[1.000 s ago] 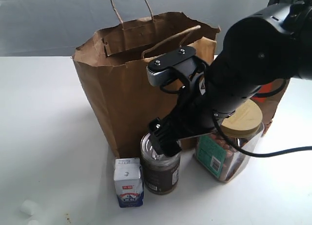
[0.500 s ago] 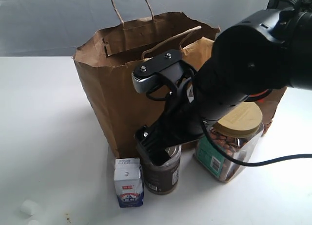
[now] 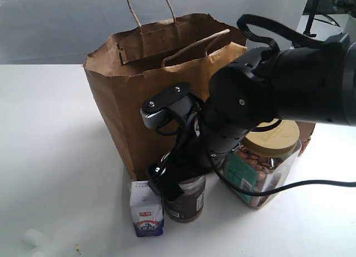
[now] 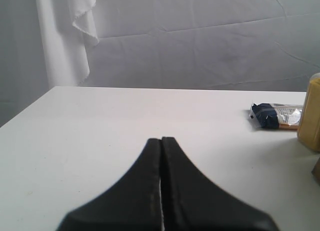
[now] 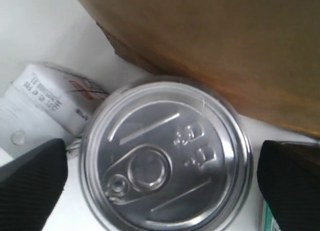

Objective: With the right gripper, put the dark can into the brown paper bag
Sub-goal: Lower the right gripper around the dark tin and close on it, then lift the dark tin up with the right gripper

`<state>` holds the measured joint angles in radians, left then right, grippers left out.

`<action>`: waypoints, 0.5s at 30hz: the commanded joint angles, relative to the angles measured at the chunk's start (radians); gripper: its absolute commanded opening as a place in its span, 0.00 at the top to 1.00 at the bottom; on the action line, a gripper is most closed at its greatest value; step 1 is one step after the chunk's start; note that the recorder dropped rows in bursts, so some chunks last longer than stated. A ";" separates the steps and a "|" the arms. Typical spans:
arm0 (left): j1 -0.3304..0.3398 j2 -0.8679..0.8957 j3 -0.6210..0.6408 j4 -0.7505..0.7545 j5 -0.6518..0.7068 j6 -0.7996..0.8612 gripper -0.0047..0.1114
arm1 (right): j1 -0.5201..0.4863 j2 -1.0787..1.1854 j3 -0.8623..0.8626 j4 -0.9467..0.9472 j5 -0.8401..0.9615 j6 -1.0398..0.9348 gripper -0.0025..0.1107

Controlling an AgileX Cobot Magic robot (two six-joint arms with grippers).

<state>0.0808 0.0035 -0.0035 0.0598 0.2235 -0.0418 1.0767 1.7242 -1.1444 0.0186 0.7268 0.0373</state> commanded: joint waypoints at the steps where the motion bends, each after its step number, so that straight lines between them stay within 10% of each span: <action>1: 0.002 -0.003 0.004 0.003 -0.009 -0.004 0.96 | 0.002 0.005 -0.004 -0.019 -0.032 0.000 0.26; 9: 0.002 -0.003 0.004 0.003 -0.009 -0.004 0.96 | 0.004 -0.016 -0.004 -0.019 0.018 0.049 0.98; 15: 0.002 -0.003 0.004 0.003 -0.009 -0.004 0.96 | 0.010 -0.219 -0.004 -0.019 0.044 0.049 0.98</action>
<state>0.0808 0.0035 -0.0035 0.0598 0.2235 -0.0418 1.0813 1.5934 -1.1430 0.0062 0.7725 0.0812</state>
